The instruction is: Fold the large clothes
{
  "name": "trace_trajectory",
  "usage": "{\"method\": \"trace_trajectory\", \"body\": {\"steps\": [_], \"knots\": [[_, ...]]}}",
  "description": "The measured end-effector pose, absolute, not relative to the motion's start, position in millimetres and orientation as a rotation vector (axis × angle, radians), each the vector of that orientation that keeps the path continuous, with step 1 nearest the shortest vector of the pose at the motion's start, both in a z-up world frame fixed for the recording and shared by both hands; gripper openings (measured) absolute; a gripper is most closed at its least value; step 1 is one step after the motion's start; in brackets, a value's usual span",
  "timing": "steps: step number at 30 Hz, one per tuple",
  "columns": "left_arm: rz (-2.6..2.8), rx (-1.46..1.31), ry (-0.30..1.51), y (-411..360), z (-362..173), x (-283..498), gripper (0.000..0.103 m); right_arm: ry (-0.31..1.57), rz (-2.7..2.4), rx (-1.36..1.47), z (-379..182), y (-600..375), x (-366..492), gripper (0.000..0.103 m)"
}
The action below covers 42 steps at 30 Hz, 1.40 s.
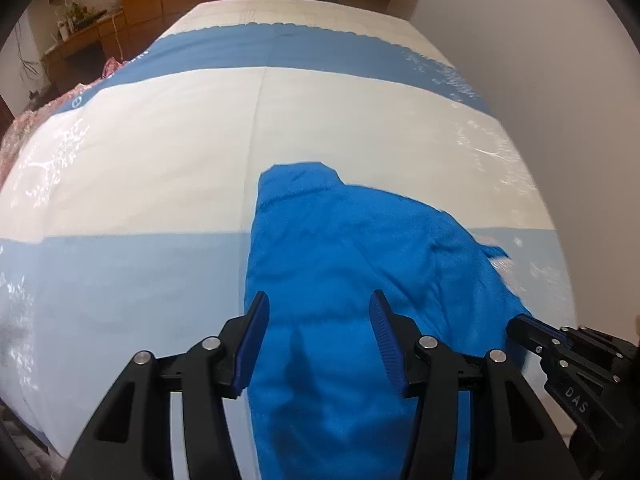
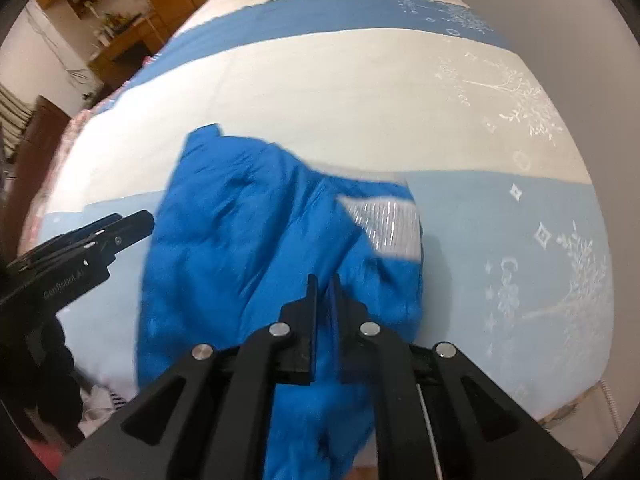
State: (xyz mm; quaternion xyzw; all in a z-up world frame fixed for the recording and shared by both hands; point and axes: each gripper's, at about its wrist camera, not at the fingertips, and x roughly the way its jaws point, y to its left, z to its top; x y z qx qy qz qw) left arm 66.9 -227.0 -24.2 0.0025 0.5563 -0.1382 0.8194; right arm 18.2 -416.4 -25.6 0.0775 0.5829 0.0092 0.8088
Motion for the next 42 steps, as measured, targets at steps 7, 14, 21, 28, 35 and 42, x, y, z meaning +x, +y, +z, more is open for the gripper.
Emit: {"method": "trace_trajectory", "body": {"steps": [7,14,21,28,35,42], "knots": [[-0.273,0.002,1.281,-235.8,-80.2,84.9,0.055,1.326,-0.062,0.238,-83.4,-431.9,39.4,0.0],[-0.267,0.013,1.241,-239.8,-94.0,74.6,0.055,1.251,-0.083,0.217,-107.5,-427.6,32.1,0.0],[-0.255,-0.001,1.229,-218.7,-58.6,60.6,0.052,1.211,-0.021,0.317,-63.1,-435.7,6.8,0.006],[-0.259,0.018,1.206,-201.9,-46.8,11.6,0.052,1.218,-0.004,0.313,-44.5,-417.1,-32.9,0.006],[-0.296,0.038,1.225,-204.8,-76.4,4.8,0.056,1.231,-0.021,0.332,-92.6,-419.4,-35.5,0.0],[-0.323,-0.01,1.264,-197.8,-72.9,11.8,0.056,1.235,0.024,0.382,-87.8,-432.8,-29.1,0.003]]}}
